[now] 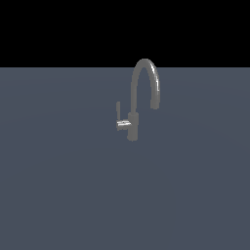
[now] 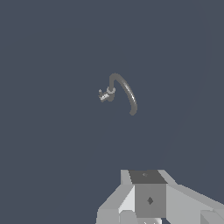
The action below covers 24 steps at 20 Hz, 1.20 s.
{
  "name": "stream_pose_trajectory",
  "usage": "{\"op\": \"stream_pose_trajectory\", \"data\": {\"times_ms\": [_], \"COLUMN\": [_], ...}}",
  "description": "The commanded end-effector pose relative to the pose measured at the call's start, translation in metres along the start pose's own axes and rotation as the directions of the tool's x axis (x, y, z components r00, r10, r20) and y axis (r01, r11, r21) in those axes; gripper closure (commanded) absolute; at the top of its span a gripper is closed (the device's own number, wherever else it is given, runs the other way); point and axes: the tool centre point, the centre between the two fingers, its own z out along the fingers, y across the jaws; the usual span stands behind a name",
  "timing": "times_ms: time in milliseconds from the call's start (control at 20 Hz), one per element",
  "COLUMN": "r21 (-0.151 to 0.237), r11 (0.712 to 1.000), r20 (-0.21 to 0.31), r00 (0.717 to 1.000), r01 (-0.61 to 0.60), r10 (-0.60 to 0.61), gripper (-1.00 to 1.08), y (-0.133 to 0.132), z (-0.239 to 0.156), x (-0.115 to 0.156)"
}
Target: Turn on the faucet by rotating a designated handle.
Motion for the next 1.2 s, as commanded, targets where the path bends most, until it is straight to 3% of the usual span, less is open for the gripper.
{"op": "stream_pose_trajectory", "data": {"times_ms": [0, 500, 1150], "r21": [-0.008, -0.026, -0.02], "r11": [0.999, 0.968, 0.888], "r20": [-0.056, -0.258, -0.451], "r00": [0.997, 0.937, 0.797], "r01": [-0.053, -0.249, -0.459], "r10": [0.053, 0.235, 0.402], "gripper": [1.08, 1.08, 1.08], "y": [-0.013, -0.071, -0.147], "z": [-0.01, -0.028, 0.011], "x": [0.004, 0.021, 0.058]}}
